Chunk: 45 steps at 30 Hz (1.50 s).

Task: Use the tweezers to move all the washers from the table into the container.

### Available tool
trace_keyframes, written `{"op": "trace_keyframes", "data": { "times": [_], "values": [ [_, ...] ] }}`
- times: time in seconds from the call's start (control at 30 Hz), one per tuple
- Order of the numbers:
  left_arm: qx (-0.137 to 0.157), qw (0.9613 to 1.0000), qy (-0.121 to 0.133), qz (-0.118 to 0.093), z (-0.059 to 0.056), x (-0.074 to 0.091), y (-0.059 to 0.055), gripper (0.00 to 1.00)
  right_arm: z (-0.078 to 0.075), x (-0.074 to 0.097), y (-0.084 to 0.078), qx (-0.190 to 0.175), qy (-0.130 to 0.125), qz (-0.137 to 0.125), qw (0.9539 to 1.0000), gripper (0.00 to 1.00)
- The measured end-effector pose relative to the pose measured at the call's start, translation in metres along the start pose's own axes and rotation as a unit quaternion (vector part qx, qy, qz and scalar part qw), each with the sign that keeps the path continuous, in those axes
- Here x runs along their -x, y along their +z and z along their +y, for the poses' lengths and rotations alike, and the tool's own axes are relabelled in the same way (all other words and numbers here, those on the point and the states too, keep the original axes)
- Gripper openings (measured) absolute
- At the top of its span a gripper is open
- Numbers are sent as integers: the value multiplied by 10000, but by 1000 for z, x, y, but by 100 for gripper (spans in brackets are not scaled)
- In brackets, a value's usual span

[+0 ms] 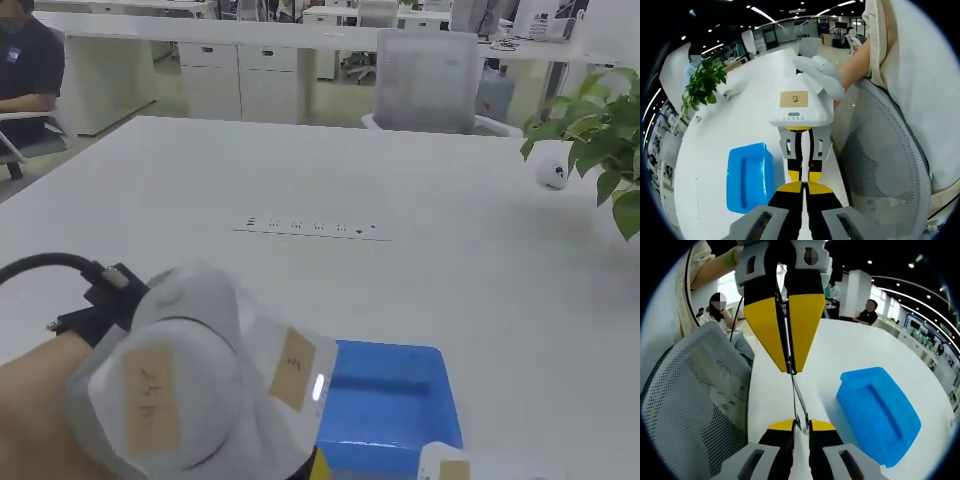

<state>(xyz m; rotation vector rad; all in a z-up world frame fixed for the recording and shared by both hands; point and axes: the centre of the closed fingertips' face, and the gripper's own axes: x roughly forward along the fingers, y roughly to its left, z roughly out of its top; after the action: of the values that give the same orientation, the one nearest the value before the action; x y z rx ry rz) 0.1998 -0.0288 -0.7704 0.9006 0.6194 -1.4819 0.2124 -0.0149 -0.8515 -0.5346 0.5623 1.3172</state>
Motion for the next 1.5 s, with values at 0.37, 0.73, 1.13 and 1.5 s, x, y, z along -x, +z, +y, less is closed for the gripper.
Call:
{"op": "trace_keyframes", "data": {
  "times": [0.37,0.73,1.13,1.5],
  "values": [
    [303,9994,-174,-77,8,-1,1,0,-2,5,8,-367,74,-252,9990,9],
    [592,9981,-181,-53,12,-9,-5,0,-5,-3,20,-833,272,-432,9952,5],
    [2374,9625,711,-1106,6,7,-21,17,-15,-3,20,-1063,140,-426,9933,2],
    [3554,9009,1635,-1882,-16,18,-36,45,-22,6,23,-1952,125,-1014,9754,2]
  ]
}}
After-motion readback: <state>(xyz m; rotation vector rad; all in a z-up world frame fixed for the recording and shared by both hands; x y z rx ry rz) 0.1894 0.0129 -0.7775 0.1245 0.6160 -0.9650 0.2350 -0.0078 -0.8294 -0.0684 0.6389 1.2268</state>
